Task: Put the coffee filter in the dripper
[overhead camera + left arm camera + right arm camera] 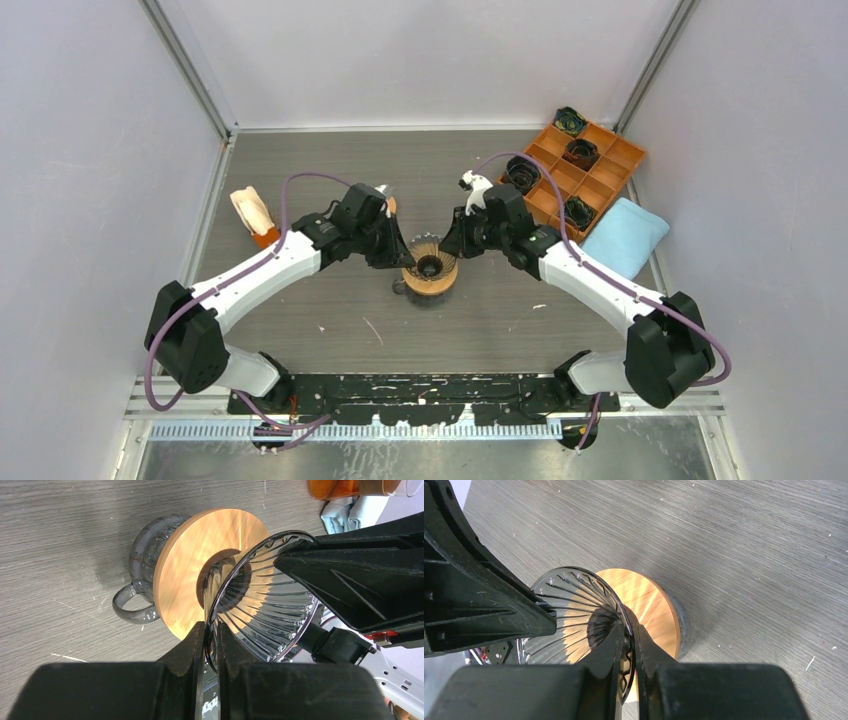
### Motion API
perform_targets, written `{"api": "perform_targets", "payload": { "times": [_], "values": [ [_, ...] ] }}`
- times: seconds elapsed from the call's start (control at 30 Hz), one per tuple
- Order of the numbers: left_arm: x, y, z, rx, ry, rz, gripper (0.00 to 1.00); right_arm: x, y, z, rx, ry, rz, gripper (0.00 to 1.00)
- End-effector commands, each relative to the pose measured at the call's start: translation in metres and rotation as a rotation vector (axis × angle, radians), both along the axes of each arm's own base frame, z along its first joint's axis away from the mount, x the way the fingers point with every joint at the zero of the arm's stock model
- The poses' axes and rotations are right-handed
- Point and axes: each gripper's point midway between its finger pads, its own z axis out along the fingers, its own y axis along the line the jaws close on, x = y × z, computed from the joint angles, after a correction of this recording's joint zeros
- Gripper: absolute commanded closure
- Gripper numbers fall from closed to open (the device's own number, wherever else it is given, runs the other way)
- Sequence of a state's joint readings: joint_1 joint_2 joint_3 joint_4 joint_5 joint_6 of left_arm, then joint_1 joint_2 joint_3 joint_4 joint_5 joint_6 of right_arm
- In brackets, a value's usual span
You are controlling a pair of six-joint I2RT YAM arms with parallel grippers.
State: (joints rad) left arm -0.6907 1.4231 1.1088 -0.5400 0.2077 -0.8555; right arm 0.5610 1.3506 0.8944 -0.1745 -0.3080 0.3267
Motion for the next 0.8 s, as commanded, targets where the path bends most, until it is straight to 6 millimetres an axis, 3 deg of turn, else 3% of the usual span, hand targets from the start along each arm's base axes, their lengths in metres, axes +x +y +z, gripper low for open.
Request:
{"api": "perform_targets", "payload": {
  "times": [0.0, 0.37, 0.63, 0.77],
  "values": [
    [-0.011, 0.007, -0.016, 0.087, 0.009, -0.043, 0.91, -0.032, -0.028, -0.062, -0.221, 0.185, -0.003, 0.99],
    [-0.003, 0.007, 0.008, 0.061, -0.053, -0.012, 0.83, -0.017, -0.019, -0.015, -0.162, 0.114, -0.028, 0.91],
    [-0.004, 0.007, 0.018, 0.040, -0.071, -0.011, 0.78, -0.012, -0.015, 0.010, -0.126, 0.076, -0.037, 0.75],
    [-0.003, 0.009, 0.024, 0.033, -0.086, -0.005, 0.70, -0.010, -0.013, 0.019, -0.105, 0.061, -0.042, 0.68]
  ]
}}
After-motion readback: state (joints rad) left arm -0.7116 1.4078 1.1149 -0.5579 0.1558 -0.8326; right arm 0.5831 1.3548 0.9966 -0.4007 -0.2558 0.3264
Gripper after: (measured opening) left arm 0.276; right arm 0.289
